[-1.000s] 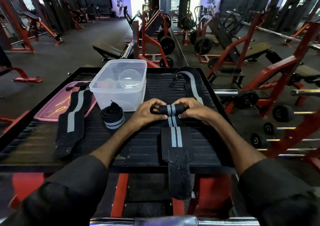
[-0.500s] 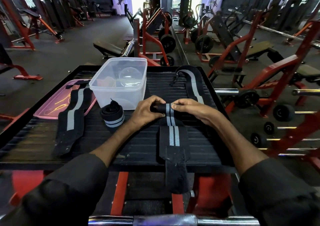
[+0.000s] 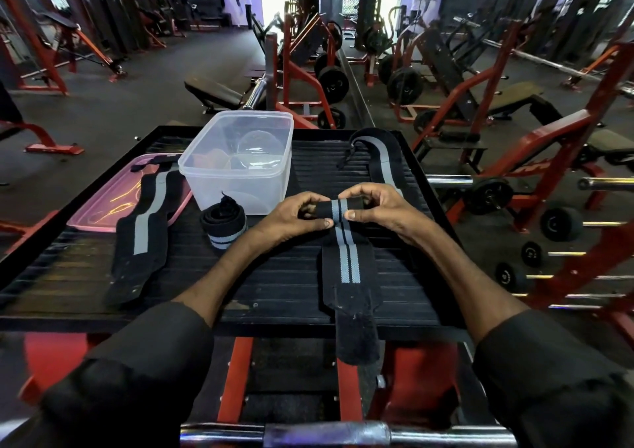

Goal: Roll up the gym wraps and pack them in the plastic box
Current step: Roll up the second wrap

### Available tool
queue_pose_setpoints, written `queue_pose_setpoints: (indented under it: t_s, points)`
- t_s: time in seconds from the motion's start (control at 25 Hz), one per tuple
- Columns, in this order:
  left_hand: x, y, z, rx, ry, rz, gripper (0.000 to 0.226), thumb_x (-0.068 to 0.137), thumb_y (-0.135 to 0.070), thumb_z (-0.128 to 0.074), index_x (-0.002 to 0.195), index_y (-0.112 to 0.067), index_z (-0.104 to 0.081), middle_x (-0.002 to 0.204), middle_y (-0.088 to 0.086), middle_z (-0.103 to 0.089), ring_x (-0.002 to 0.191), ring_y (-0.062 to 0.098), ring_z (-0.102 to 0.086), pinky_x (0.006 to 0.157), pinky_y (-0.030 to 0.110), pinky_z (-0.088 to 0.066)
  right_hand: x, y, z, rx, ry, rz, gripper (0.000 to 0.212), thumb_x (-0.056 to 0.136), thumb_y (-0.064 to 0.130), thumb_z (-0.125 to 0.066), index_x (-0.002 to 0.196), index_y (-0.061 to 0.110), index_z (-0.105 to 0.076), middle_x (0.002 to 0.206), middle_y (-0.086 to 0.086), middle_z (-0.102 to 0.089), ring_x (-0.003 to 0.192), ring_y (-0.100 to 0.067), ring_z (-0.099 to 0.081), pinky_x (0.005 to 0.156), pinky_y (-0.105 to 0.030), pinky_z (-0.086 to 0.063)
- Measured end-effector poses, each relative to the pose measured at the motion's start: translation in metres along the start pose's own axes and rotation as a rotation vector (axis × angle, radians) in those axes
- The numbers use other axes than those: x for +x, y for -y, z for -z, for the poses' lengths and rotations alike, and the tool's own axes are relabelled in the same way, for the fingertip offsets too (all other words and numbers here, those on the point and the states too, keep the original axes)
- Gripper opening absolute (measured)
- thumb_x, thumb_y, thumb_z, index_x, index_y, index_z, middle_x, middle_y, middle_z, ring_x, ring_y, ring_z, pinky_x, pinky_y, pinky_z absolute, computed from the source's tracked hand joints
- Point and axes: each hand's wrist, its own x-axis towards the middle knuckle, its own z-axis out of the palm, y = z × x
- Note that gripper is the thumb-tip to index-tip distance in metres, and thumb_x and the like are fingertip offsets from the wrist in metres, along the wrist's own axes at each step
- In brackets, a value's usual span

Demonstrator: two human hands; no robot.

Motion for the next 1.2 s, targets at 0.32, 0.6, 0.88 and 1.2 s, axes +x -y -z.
queue_pose_setpoints:
  t_s: [0.32, 0.6, 0.88, 1.2]
  points:
    - [-0.004, -0.008, -0.008, 0.163, -0.16, -0.152, 0.049, 0.071, -0.009, -0.09, 0.115, -0.014, -0.068, 0.1, -0.011, -0.069, 0.089, -0.008, -0.065, 0.084, 0.014, -0.053, -0.001, 0.013, 0.005, 0.32, -0.009, -0.217, 0.037, 0.089, 0.004, -0.069, 0.124, 0.016, -0.068, 0.125, -0.012, -0.072, 0.115, -0.018, -0.066, 0.104, -0.034, -0.046]
    - [0.001, -0.006, -0.013, 0.227, -0.364, -0.254, 0.051, 0.065, -0.005, -0.092, 0.106, -0.025, -0.068, 0.101, -0.014, -0.068, 0.093, -0.01, -0.063, 0.088, 0.01, -0.048, 0.004, 0.006, -0.004, 0.107, 0.039, -0.315, 0.016, 0.098, 0.039, -0.062, 0.108, 0.026, -0.065, 0.107, 0.005, -0.065, 0.098, -0.014, -0.055, 0.089, -0.028, -0.043]
    - [0.0, -0.012, -0.009, -0.059, -0.116, -0.012, 0.04, 0.09, -0.014, -0.075, 0.125, -0.023, -0.058, 0.106, -0.012, -0.064, 0.095, -0.005, -0.065, 0.085, 0.016, -0.054, 0.001, 0.004, -0.004, 0.074, -0.111, -0.204, 0.029, 0.091, 0.035, -0.073, 0.118, 0.026, -0.069, 0.103, 0.014, -0.071, 0.096, -0.003, -0.061, 0.08, -0.029, -0.044]
    - [0.005, -0.004, -0.004, 0.076, -0.021, 0.039, 0.044, 0.091, -0.017, -0.075, 0.131, -0.01, -0.059, 0.118, 0.0, -0.067, 0.103, 0.001, -0.064, 0.087, 0.01, -0.05, 0.0, 0.002, -0.006, 0.122, -0.102, -0.088, 0.043, 0.077, -0.009, -0.078, 0.116, 0.005, -0.067, 0.1, -0.002, -0.07, 0.09, -0.007, -0.067, 0.081, -0.022, -0.055]
